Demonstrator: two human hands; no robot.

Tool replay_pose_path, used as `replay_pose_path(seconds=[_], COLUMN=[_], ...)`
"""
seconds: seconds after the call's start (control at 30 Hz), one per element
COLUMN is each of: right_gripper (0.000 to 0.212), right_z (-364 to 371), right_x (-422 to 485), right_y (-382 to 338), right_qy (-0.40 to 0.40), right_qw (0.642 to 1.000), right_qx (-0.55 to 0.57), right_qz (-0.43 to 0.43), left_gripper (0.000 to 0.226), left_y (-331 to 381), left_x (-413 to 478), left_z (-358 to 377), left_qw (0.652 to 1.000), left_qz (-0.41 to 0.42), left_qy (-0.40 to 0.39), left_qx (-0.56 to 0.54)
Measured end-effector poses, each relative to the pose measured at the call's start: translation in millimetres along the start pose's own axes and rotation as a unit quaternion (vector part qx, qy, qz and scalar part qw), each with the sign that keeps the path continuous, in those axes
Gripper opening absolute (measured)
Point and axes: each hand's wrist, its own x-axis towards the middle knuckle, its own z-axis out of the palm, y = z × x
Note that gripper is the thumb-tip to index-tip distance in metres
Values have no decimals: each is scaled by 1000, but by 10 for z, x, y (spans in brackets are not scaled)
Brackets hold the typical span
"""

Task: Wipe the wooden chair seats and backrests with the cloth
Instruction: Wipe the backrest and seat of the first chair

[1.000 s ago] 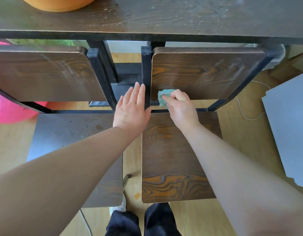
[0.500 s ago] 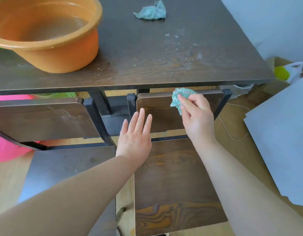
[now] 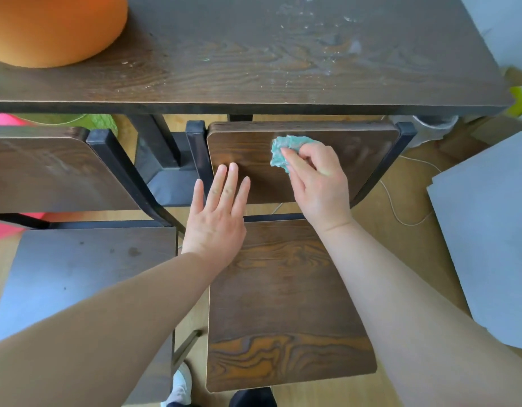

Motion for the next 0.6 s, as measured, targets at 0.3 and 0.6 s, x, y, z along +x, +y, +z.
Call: replay_pose_path(seconds=[0.3, 0.6], right_gripper=[10, 42], right_z=[431, 581], right_x=[-313, -645], right_y=[244, 412], right_qy=[-98, -188], right_qw=[983, 982], right_qx=[109, 6], right_qz=[110, 30], left_gripper=[78, 93], left_y=[94, 153], left_x=[0, -39], left_z=[149, 180], left_qw=[999, 999], left_qz=[-24, -40], left_qy=[-29, -35], left_qx=[-4, 10])
